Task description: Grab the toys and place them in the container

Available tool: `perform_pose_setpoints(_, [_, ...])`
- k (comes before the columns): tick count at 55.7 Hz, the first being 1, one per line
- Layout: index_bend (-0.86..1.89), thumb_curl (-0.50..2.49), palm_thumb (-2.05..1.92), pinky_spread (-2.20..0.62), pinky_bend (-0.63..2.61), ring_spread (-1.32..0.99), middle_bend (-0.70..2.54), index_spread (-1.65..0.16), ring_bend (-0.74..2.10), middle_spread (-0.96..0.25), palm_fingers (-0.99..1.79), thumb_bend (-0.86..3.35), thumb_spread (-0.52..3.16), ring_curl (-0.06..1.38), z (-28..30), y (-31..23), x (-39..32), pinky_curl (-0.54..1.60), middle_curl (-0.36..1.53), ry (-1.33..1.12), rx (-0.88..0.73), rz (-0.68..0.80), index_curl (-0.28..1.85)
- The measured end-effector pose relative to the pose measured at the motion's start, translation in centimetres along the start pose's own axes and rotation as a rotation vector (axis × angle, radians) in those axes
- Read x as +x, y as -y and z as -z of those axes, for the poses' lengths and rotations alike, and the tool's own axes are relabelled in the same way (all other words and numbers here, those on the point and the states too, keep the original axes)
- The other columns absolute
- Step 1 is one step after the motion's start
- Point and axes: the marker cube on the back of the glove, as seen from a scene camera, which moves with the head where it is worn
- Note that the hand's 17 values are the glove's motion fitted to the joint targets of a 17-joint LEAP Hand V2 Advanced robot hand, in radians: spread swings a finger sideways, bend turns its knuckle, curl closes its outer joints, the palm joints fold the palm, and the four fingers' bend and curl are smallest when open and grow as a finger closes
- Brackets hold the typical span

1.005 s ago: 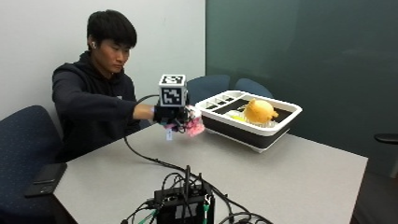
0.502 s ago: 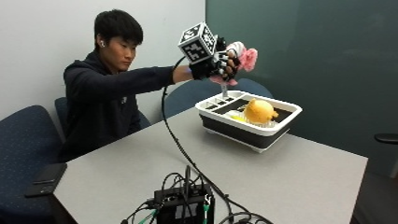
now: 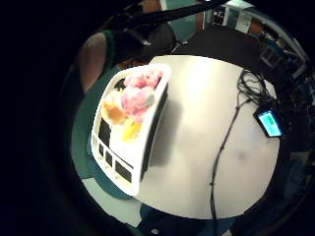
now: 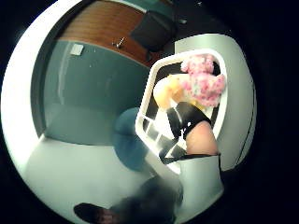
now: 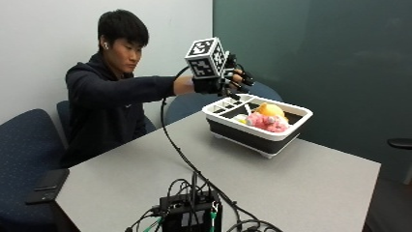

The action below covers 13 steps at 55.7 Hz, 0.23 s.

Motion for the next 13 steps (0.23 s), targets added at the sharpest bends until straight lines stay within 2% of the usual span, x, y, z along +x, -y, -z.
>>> perform_pose_setpoints(13, [0.30,0.47,0.43,-0.05,1.07,-0.02,0.20,-0.12,0.48,0.02,0.00,0.01,1.42,0.27,5.4,-5.1,3.5,0.31,0.45,-0.008,0.096,0.099,0.35])
